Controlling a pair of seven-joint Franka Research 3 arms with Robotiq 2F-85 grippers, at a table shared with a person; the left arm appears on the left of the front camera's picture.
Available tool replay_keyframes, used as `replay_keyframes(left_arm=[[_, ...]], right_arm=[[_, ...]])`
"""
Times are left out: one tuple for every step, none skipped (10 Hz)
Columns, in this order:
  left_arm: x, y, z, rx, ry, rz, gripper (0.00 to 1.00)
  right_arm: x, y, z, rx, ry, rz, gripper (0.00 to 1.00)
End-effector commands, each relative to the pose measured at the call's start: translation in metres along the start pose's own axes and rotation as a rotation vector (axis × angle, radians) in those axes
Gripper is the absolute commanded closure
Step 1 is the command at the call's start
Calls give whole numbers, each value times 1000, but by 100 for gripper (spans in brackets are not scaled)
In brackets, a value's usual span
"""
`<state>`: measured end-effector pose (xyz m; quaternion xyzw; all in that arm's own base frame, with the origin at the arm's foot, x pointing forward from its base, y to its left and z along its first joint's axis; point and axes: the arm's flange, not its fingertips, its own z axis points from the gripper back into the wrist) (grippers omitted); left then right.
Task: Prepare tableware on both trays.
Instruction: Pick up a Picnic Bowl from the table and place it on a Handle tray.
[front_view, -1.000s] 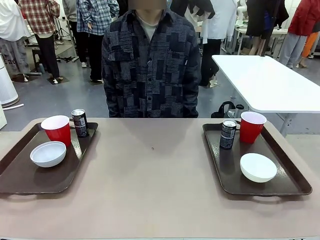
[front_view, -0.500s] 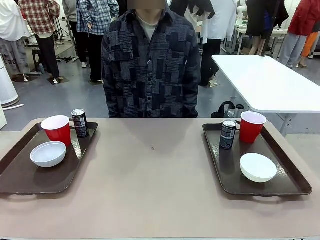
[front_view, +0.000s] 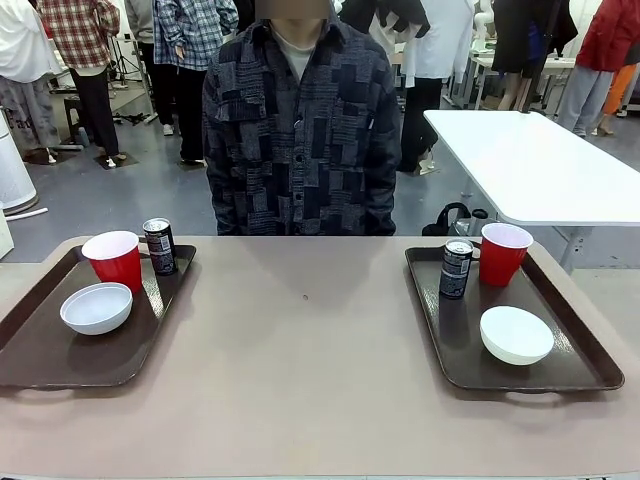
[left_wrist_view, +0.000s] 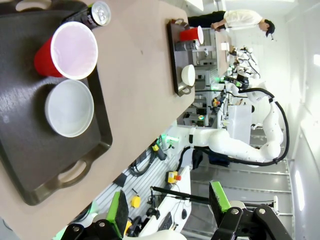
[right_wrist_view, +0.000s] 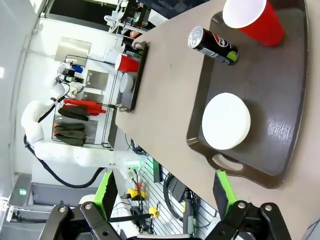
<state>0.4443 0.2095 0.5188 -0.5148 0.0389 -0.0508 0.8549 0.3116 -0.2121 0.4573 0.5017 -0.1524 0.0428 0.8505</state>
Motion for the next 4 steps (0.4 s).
replay_keyframes(left_arm=[[-1,-3,1,-4,2,2,14],[-1,-3,1,-4,2,2,14],[-1,-3,1,-4,2,2,14],[-1,-3,1,-4,2,2,14]], right_arm=[[-2,1,0,4,1,18,0],[-2,1,0,4,1,18,0],[-2,1,0,4,1,18,0],[-2,1,0,4,1,18,0]])
